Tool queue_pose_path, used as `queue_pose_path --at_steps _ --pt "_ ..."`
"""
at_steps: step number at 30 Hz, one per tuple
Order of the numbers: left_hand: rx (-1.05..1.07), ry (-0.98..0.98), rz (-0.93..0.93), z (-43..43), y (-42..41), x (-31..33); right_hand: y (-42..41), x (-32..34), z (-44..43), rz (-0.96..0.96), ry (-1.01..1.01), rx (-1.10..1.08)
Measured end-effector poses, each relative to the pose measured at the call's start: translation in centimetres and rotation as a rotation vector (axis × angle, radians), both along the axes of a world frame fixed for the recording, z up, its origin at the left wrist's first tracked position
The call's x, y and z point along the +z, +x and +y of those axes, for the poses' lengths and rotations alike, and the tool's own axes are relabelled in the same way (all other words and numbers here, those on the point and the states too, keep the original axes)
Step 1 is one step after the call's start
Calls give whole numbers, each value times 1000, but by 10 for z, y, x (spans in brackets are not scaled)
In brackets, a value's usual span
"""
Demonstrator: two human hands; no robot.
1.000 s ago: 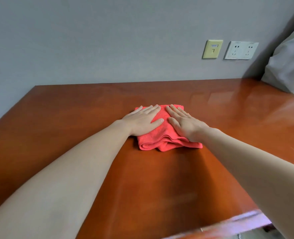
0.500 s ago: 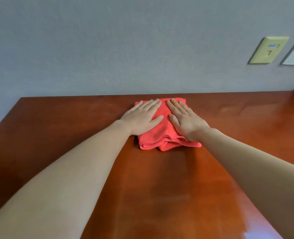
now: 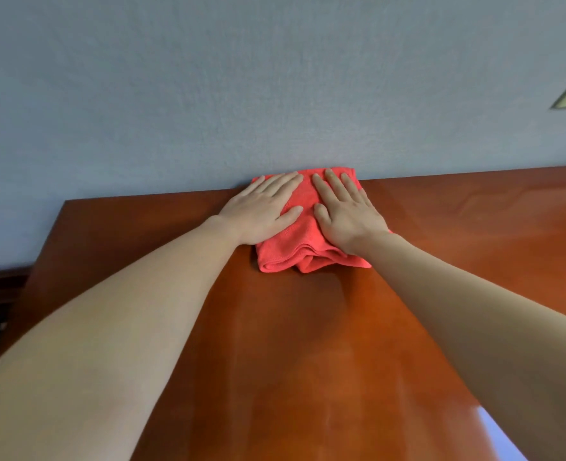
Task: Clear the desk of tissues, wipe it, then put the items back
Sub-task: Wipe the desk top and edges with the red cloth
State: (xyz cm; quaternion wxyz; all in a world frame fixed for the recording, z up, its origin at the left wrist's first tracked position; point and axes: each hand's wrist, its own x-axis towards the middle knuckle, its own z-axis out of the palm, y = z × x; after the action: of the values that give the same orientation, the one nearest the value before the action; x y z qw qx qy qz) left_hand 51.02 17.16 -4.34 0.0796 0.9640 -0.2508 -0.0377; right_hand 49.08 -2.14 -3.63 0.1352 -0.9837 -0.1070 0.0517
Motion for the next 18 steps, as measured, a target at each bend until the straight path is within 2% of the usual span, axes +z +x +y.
queue_pose_path --at_steps 6,18 --pt "76 41 20 88 -14 2 -8 -2 86 11 19 68" --pt "198 21 56 202 -82 -1 -55 -4 197 16 16 191"
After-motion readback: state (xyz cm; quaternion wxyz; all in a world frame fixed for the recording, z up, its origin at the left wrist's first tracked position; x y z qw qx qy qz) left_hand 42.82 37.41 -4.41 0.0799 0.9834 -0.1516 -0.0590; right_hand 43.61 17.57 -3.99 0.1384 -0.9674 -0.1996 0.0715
